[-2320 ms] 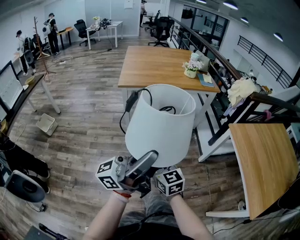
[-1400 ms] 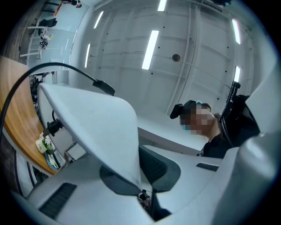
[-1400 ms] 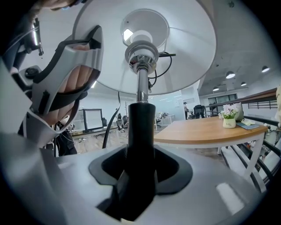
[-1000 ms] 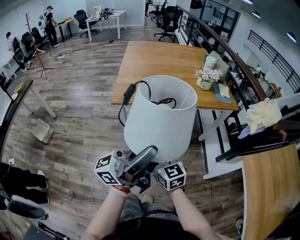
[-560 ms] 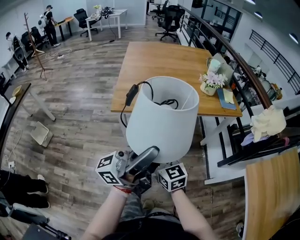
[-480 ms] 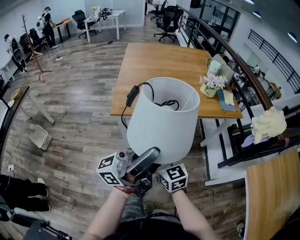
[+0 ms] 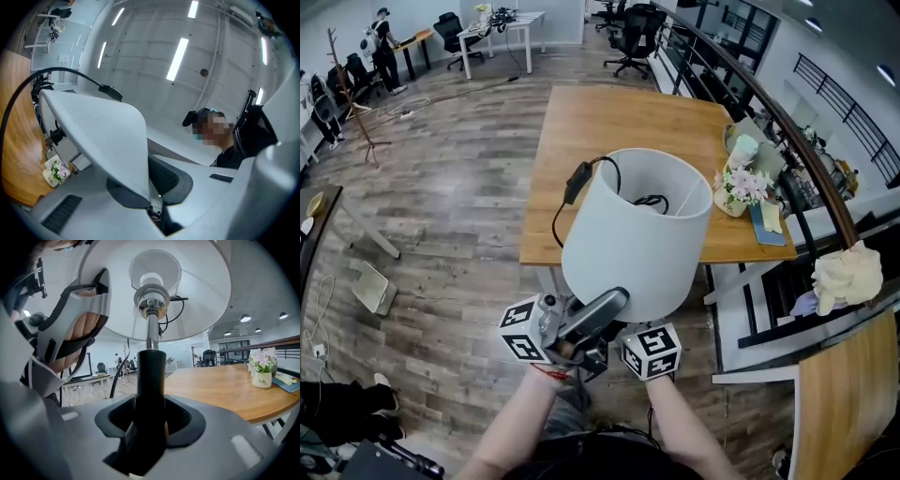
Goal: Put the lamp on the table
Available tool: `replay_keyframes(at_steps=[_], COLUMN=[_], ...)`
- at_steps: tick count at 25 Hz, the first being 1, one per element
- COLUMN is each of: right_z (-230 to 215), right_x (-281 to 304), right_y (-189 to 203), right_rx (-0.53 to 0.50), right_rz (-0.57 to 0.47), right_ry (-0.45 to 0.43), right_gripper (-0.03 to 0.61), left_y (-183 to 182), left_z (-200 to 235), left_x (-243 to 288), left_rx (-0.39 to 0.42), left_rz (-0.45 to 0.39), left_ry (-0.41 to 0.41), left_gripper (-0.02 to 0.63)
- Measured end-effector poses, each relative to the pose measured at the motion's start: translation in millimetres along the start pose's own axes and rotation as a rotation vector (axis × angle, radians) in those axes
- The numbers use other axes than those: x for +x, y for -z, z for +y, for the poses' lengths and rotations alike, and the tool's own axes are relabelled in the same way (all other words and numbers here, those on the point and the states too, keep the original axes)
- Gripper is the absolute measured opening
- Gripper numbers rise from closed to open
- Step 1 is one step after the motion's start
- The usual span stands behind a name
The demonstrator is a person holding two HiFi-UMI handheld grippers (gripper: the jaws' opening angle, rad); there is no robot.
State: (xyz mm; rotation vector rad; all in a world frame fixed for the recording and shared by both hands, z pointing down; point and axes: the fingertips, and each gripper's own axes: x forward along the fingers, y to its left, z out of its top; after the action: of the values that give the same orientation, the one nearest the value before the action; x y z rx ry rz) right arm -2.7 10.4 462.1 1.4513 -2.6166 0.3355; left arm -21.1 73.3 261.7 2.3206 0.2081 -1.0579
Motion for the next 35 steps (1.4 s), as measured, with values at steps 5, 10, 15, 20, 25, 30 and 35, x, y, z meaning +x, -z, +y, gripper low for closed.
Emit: replay_keyframes(at_steps=[5,10,15,20,25,30,35], right_z=[-16,-27,-39,-52,-71,-99,-126], right_x=[40,77,98,108,117,132,155], right_y=[-9,-11,-12,-13,-14,-14,-19], right_rx=[0.01,0.015,0.026,0.038,0.035,0.035,0.033], right_rz=[0.007,0.018,0.018,0.014,0.009,0.009,0.023], right_ry=[0.029,0.059,0.091,0.106,0.12,0.116,0.101], right_gripper=[0.19,0.189,0.189,0.189,0.189,0.189,0.189], left_y=[-31,-60,-75,-78,-76,-77,-83], left_z=[35,64,87,102,120,150,183], left_x=[-4,-12,-15,-11,-6,3,12], left_rx=[-0.031,-0.063,-0.085,-0.083,-0.079,-0.08,-0.071], left_rz=[0.008,0.013,0.024,0.04,0.047,0.049,0.06], left_ry=[0.009,0.019,0.031,0.039,0.056,0.054,0.048], left_gripper=[-0.002,-0.002,-0.002,-0.002,-0.002,-0.002,-0.002])
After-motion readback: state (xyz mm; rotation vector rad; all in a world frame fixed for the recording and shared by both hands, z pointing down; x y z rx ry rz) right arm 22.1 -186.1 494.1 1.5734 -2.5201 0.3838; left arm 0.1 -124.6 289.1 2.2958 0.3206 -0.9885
